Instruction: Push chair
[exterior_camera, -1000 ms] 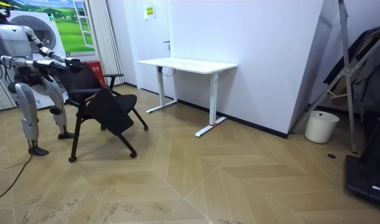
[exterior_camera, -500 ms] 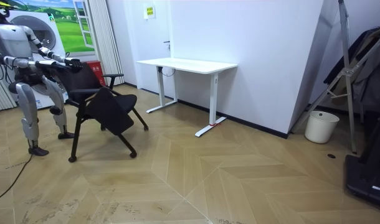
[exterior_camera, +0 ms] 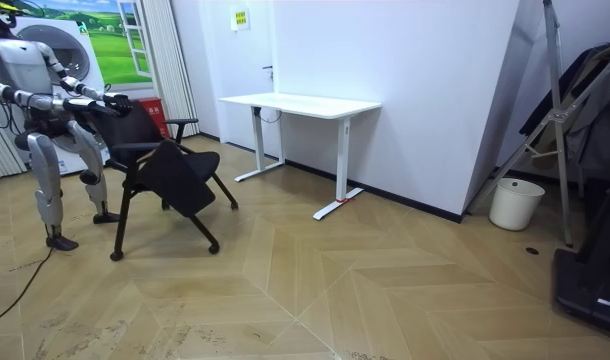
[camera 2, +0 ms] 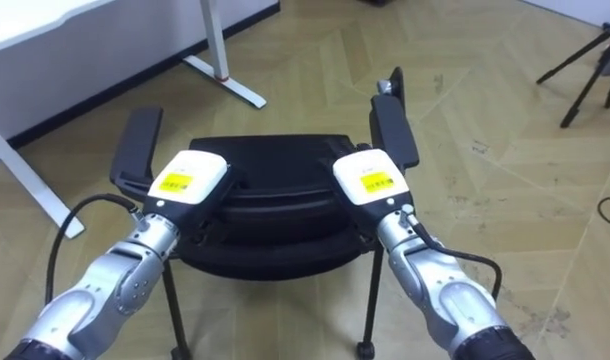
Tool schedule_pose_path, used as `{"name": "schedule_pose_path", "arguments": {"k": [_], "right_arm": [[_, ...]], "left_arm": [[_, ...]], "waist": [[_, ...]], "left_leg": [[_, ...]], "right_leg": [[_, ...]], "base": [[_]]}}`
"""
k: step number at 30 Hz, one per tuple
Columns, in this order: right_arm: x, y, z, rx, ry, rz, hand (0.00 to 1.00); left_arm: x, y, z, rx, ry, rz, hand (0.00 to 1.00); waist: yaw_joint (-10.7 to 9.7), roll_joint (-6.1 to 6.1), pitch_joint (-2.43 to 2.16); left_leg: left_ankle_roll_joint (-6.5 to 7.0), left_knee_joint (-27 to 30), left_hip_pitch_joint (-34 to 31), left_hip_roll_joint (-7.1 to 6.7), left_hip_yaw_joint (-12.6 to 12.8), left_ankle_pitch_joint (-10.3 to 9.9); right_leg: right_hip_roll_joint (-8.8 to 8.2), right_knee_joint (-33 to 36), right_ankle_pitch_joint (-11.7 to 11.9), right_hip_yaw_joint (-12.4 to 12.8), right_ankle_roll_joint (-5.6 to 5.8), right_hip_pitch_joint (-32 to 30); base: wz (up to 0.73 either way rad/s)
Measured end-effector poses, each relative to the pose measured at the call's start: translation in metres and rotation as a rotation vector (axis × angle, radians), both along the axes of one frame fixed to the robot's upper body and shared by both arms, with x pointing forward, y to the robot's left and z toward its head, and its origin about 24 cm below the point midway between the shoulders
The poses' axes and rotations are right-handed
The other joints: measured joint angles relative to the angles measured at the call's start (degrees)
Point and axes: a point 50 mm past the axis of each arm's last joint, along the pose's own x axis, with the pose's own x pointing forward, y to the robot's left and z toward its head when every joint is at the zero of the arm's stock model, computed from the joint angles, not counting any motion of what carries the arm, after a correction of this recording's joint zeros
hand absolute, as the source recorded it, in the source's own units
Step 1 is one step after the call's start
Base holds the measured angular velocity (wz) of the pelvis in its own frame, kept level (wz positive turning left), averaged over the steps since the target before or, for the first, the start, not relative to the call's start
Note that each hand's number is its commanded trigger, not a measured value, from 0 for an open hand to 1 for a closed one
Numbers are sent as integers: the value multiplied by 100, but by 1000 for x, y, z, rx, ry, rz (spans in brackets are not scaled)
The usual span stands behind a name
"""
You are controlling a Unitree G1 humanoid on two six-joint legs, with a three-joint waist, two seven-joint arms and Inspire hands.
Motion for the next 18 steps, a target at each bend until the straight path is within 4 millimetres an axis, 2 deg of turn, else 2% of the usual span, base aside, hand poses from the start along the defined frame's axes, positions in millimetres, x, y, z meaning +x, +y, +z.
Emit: {"name": "schedule_pose_path", "arguments": {"k": [7,10,12,18], "right_arm": [[0,0,0,5,0,-7,100],[4,-4,2,-15,-1,-24,100],[0,-7,0,-25,-1,-5,100],[-3,-8,-1,-24,-20,10,100]], "left_arm": [[0,-1,1,1,7,3,100],[-3,-10,-1,-6,11,-35,100],[-7,-9,-3,-6,17,-45,100],[-9,-9,-3,-15,8,-47,100]], "waist": [[-32,15,-7],[47,89,-51],[62,95,-67],[64,87,-61]], "left_leg": [[-1,49,-58,1,-93,-1],[1,45,-93,-35,-153,1],[1,34,-56,-38,-166,1],[1,1,-27,-63,-175,1]], "right_leg": [[8,3,0,-46,0,0],[0,0,0,-57,0,6],[1,-3,0,-58,0,46],[-10,-87,0,-53,0,92]], "base": [[5],[14],[8],[0]]}}
